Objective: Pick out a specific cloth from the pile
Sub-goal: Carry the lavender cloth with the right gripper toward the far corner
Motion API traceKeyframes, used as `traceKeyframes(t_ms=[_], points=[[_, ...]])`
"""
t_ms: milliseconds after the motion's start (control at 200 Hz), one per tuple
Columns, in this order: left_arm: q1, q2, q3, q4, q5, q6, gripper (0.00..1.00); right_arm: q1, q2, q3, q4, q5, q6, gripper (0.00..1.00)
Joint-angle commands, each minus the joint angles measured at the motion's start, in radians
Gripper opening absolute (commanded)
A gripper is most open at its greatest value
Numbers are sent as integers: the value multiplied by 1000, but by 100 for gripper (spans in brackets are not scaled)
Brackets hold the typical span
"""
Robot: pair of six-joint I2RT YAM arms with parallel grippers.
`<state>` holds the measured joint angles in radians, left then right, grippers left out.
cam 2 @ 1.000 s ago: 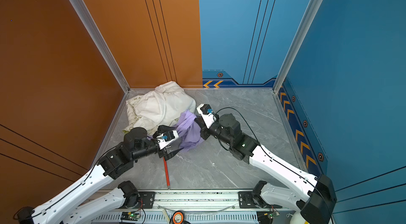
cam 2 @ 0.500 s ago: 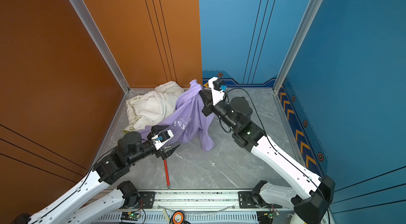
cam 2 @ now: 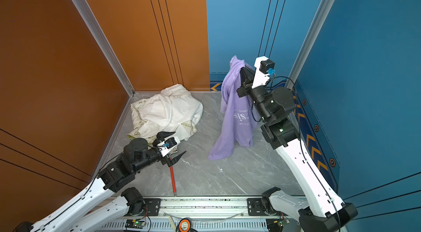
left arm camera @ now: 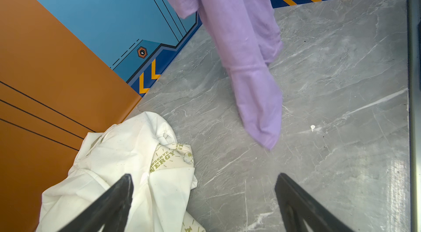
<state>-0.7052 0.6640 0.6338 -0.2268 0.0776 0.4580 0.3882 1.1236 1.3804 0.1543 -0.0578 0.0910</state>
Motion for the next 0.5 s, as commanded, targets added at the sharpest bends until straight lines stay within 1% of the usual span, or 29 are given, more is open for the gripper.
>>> traceKeyframes(t_ms=[0,110,210,310,496], points=[[10,-9,-11,28,-15,-10,98,-46,-15,32,-95,18,22,0],[10,-10,-16,29,-15,-20,98,-94,3,20,-222,38,36,0],[10,-15,-15,29,-11,-30,98,-141,13,-24,-321,55,72,0],[10,-26,-16,29,-14,-34,98,-172,3,-85,-419,59,90,0],[12,-37,-36,29,-10,-41,98,-209,-44,-226,-581,105,113,0]])
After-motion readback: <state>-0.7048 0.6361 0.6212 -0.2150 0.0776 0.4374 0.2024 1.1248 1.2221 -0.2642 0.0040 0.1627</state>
